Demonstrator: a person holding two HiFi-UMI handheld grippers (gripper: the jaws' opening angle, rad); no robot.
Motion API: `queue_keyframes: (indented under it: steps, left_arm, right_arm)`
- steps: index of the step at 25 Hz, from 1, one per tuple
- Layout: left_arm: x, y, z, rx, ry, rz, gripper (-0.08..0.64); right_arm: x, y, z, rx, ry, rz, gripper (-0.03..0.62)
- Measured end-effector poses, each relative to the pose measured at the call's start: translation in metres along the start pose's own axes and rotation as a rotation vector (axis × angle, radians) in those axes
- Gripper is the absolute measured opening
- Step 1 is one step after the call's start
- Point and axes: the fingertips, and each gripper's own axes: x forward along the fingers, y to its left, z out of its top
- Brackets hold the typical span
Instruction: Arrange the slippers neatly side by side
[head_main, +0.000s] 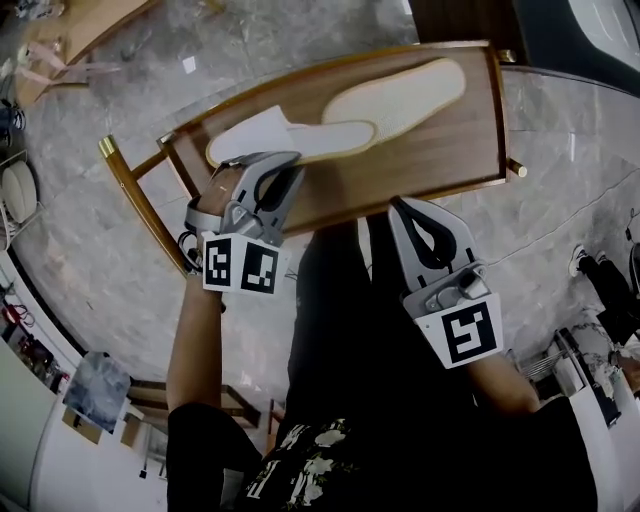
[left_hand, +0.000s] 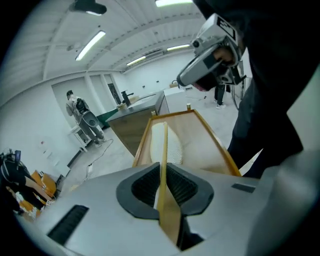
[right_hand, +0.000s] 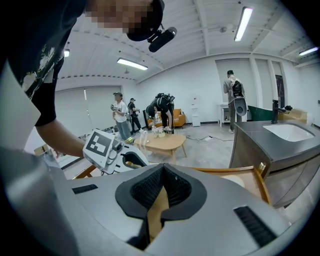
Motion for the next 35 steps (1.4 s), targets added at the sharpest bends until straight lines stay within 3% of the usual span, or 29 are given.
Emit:
queue_keyframes:
  steps: [13, 17, 19, 20, 22, 24, 29, 31, 35]
  left_arm:
    - [-0.011, -0.049, -0.034, -0.19, 0.048, -0.197, 0.086]
    - [-0.012, -0.061, -0.037, -0.278, 0.07, -0.197, 0.087]
    - [-0.012, -0.052, -0.042, -0.413, 0.078, -0.121, 0.098]
    - [-0.013, -0.044, -0.047, -0.534, 0.09, -0.054, 0.1]
    - [-0.019, -0.025, -0.059, -0.856, 0.116, 0.106, 0.101]
    - [-0.025, -0.007, -0.063, -1.138, 0.097, 0.251, 0.132]
    - [-0.029, 0.017, -0.081, -1.62, -0.004, 0.551, 0.239]
    - [-0.024, 0.021, -0.089, -1.725, -0.009, 0.625, 0.247]
    - [-0.007, 0.023, -0.101, -1.745, 0.086, 0.684, 0.247]
  right_arm:
    - [0.016, 0.015, -0.016, -0.027, 0.072, 0.061, -0.006]
    - [0.02, 0.021, -0.02, -0.035, 0.095, 0.087, -0.006]
    - [0.024, 0.024, -0.019, -0.04, 0.095, 0.097, -0.006]
    - [0.026, 0.025, -0.018, -0.043, 0.094, 0.103, -0.007]
    - [0.029, 0.027, -0.017, -0.048, 0.091, 0.118, -0.006]
    - [0.031, 0.029, -0.016, -0.049, 0.094, 0.133, -0.007]
    - [0.037, 0.032, -0.008, -0.052, 0.082, 0.182, -0.006]
    - [0.039, 0.03, -0.006, -0.05, 0.078, 0.204, -0.006]
    - [0.04, 0.018, -0.003, -0.046, 0.079, 0.235, -0.006]
